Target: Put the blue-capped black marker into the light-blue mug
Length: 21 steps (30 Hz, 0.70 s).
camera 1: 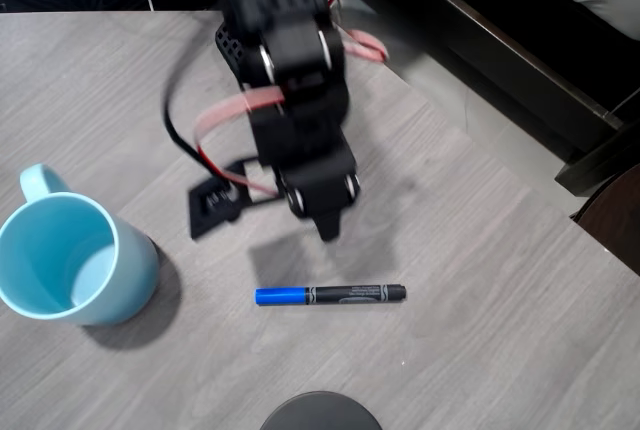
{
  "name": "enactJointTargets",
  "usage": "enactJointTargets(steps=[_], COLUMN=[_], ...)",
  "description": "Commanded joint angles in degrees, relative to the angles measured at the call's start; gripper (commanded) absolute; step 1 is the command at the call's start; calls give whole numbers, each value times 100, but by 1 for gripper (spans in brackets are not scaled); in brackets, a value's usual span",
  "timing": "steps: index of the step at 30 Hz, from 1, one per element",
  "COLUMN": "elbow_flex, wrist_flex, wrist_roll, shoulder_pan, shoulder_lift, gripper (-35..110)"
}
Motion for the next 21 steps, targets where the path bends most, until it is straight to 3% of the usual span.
enactJointTargets(steps=[1,21], elbow_flex=[-738,-1283], wrist_flex=[-141,-483], wrist_roll=[334,791], shoulder_pan=[-26,-79], shoulder_lift=[-800,-2294], gripper=[0,17])
